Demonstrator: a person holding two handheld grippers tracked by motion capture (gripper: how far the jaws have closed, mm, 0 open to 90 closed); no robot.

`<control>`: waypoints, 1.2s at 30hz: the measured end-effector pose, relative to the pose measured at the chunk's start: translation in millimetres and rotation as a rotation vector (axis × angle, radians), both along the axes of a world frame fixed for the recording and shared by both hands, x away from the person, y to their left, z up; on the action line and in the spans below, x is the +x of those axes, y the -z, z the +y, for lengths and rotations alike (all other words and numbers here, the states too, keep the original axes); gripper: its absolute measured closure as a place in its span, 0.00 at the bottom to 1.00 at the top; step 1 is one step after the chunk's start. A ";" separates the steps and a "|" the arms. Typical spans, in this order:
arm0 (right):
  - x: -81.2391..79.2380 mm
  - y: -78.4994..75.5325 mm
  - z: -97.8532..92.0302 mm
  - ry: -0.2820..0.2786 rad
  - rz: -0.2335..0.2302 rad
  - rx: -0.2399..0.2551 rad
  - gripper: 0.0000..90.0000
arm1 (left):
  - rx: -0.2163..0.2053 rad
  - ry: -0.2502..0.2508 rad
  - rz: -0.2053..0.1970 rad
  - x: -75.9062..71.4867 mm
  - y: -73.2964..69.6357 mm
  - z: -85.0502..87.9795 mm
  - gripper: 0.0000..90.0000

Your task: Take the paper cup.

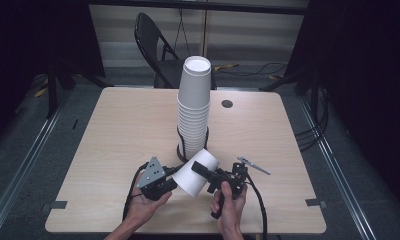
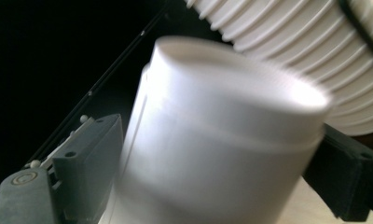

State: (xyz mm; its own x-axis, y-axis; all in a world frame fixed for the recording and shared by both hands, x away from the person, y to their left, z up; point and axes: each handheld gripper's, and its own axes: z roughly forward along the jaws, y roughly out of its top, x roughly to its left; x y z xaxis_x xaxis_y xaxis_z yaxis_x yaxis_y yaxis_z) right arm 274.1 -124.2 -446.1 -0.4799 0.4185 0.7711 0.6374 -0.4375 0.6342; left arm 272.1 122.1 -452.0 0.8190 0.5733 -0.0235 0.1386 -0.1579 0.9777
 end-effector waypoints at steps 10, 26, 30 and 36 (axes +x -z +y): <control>7.8 -7.9 -13.4 0.030 -0.037 -0.074 0.13 | 0.063 0.039 0.039 -4.3 -1.8 3.7 0.94; 5.3 -20.0 -19.7 0.015 -0.213 -0.315 0.14 | 0.158 0.014 0.162 2.0 -7.5 12.6 0.94; 7.2 -24.7 -21.4 0.003 -0.241 -0.369 0.15 | 0.178 0.006 0.176 3.9 -9.7 14.4 0.94; 9.5 -31.9 -22.0 0.001 -0.271 -0.467 0.15 | 0.219 0.006 0.252 9.0 -13.3 17.7 0.94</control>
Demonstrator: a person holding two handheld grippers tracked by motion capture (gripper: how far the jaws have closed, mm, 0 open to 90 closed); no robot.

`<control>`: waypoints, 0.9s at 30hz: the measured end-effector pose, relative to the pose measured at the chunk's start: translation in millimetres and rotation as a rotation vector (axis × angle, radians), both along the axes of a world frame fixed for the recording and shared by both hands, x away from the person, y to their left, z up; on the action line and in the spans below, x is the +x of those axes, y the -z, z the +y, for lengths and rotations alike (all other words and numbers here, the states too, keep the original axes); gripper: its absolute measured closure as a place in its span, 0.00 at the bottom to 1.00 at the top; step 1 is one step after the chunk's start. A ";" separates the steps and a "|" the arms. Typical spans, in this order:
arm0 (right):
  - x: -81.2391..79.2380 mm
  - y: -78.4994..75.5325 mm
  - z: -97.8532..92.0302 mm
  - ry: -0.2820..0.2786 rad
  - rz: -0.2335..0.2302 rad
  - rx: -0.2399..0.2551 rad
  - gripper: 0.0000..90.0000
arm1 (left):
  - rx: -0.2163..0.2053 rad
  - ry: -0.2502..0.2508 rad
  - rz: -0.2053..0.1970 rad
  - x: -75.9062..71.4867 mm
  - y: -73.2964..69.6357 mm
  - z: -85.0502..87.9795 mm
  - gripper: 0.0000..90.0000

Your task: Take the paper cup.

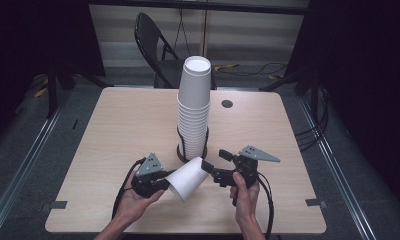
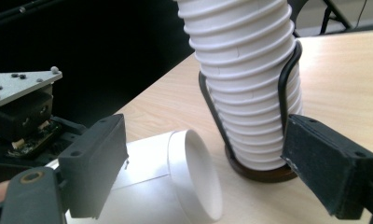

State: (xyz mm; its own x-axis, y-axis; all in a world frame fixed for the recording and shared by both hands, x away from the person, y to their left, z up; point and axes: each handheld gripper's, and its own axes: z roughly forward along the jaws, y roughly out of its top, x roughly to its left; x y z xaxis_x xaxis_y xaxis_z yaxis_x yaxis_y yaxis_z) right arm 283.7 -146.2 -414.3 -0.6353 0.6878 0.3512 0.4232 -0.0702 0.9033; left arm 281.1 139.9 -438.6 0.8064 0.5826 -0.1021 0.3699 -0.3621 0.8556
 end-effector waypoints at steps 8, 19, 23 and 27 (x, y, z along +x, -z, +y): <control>-0.4 -4.3 3.1 -0.038 -0.088 -0.147 0.15 | 0.061 0.018 0.021 5.9 -5.5 7.2 0.94; -7.3 -14.2 10.3 -0.134 -0.178 -0.328 0.16 | 0.155 0.050 0.065 12.2 -14.5 10.7 0.94; -11.6 -14.3 11.4 -0.179 -0.207 -0.365 0.18 | 0.184 0.069 0.096 15.9 -15.8 10.3 0.94; -15.3 -7.4 16.5 -0.167 -0.204 -0.422 0.22 | 0.200 0.095 0.124 18.9 -17.9 8.7 0.95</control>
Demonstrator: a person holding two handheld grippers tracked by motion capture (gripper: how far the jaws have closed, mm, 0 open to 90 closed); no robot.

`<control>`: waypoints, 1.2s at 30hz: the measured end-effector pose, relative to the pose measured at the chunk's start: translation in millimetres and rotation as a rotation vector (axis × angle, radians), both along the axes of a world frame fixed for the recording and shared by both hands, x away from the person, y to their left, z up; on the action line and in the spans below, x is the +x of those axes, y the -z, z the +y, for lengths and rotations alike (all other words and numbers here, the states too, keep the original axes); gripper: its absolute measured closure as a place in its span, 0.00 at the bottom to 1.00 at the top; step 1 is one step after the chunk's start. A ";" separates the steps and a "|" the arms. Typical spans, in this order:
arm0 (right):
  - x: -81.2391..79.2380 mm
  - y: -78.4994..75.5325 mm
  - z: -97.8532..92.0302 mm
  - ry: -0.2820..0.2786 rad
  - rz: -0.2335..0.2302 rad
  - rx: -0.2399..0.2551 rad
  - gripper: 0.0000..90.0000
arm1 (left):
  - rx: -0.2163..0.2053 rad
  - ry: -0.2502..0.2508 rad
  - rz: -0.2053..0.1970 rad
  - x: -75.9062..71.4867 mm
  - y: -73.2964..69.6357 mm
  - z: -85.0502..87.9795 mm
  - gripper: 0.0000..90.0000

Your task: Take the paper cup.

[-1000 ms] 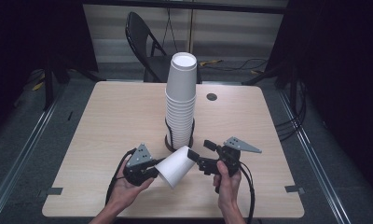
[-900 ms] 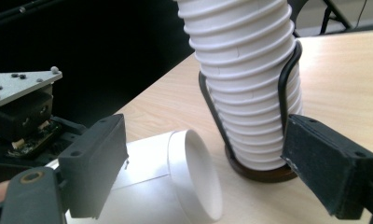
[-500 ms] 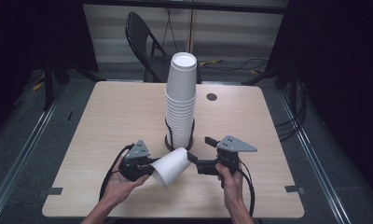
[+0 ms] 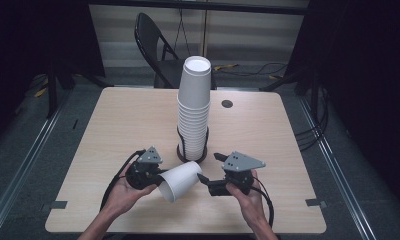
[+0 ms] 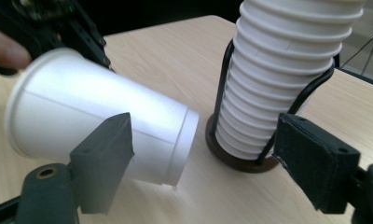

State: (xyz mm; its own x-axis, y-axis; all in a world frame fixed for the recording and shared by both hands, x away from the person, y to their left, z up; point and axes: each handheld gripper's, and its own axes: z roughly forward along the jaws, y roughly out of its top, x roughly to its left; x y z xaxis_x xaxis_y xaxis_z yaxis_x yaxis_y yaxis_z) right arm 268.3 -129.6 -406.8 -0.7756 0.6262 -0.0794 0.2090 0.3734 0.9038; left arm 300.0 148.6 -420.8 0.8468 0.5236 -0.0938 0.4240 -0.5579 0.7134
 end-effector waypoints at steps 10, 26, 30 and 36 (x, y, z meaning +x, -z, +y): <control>-11.2 9.5 6.5 -0.114 -0.079 -0.115 0.20 | 0.050 0.037 0.023 7.3 -9.2 -4.3 0.95; -24.4 22.4 30.3 -0.230 -0.194 -0.293 0.21 | 0.136 0.107 0.066 16.6 -14.6 -19.1 0.95; -26.9 26.5 36.8 -0.227 -0.221 -0.338 0.20 | 0.163 0.137 0.084 17.4 -14.9 -25.4 0.95; -29.7 29.4 42.8 -0.245 -0.242 -0.344 0.13 | 0.190 0.162 0.095 19.3 -18.6 -33.9 0.95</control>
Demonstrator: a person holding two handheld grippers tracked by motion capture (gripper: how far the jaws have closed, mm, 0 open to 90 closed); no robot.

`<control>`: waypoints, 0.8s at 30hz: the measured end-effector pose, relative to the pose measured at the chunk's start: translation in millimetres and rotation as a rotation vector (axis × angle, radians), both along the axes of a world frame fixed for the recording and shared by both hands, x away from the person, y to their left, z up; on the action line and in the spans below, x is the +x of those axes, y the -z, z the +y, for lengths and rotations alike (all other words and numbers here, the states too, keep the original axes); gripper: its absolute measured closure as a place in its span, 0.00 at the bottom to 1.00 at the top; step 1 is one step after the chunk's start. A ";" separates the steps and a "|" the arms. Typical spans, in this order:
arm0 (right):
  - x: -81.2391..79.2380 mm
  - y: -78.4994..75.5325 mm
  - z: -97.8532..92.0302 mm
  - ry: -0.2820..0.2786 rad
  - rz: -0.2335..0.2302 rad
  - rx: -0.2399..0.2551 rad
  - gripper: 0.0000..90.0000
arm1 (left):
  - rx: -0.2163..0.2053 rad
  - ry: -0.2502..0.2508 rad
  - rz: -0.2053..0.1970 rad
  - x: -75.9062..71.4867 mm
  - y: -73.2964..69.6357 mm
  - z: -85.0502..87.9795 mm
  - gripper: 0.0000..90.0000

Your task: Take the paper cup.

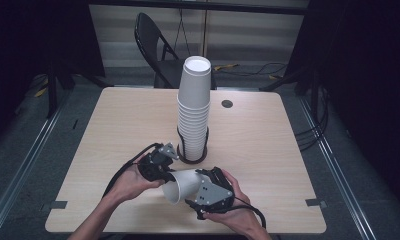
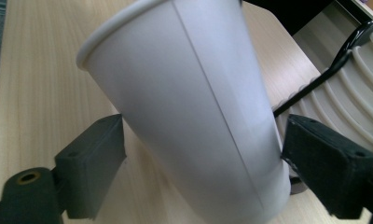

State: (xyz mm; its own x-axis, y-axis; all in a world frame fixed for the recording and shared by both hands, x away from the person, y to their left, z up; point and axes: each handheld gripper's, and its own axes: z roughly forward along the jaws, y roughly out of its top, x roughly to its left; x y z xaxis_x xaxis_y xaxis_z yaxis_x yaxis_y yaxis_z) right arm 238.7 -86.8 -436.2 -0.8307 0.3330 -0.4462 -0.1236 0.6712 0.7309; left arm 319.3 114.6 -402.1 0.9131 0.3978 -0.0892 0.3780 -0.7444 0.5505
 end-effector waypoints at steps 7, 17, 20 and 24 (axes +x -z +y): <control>-3.0 3.7 10.0 0.001 -0.023 -0.018 0.09 | 0.007 0.002 0.010 0.9 -2.0 -5.8 0.96; -2.6 2.9 21.7 -0.012 -0.050 -0.017 0.08 | -0.012 0.000 0.034 2.3 -3.8 -12.7 0.97; -2.0 3.1 21.7 -0.003 -0.050 -0.010 0.08 | -0.027 -0.007 0.058 3.5 -2.8 -13.0 0.97; -1.9 5.8 23.3 -0.002 -0.043 -0.002 0.08 | -0.031 -0.014 0.071 3.7 0.3 -14.8 0.97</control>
